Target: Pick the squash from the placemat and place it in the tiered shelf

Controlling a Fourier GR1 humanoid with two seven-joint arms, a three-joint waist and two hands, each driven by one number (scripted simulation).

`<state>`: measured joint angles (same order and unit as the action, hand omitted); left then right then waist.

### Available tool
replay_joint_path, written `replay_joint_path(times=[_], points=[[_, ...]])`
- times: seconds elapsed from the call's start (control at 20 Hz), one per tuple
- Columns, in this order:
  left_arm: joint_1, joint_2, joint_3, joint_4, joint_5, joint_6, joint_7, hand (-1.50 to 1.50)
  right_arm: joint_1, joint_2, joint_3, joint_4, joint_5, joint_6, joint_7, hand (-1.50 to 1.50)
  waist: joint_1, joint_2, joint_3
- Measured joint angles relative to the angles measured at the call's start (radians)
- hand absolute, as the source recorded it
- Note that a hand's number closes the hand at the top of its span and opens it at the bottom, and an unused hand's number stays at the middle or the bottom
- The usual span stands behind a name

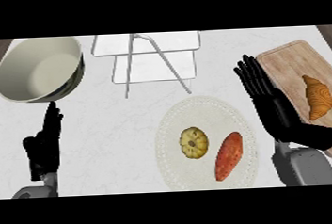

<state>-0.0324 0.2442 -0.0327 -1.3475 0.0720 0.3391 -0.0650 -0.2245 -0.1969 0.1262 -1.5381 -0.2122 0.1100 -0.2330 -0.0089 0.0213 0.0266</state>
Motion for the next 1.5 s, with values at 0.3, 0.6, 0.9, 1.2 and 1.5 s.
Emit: replay_joint_path(times=[0.3,0.6,0.9,1.2,1.5], points=[[0.009,0.022,-0.007,0.023,0.054,-0.087,0.111,0.00,-0.087,-0.170,0.002,-0.124,0.210,-0.041,0.050,1.50,-0.006,-0.024,-0.024],[0.002,0.037,-0.003,0.008,0.128,-0.180,0.200,0.00,-0.085,-0.344,-0.009,-0.134,0.477,-0.106,0.247,-1.50,-0.018,-0.031,-0.025],[-0.014,0.052,0.007,0.003,0.170,-0.241,0.270,0.00,-0.047,-0.414,0.035,-0.273,0.496,0.023,0.340,-1.50,-0.004,-0.029,-0.023],[-0.012,0.044,0.006,-0.008,0.162,-0.239,0.287,0.00,-0.021,-0.445,0.137,-0.510,0.470,0.185,0.570,-1.50,-0.003,-0.031,-0.023],[-0.017,0.048,0.011,-0.008,0.164,-0.256,0.303,0.00,-0.101,-0.378,0.317,-0.647,0.534,0.281,0.909,-1.50,0.009,-0.029,-0.025]])
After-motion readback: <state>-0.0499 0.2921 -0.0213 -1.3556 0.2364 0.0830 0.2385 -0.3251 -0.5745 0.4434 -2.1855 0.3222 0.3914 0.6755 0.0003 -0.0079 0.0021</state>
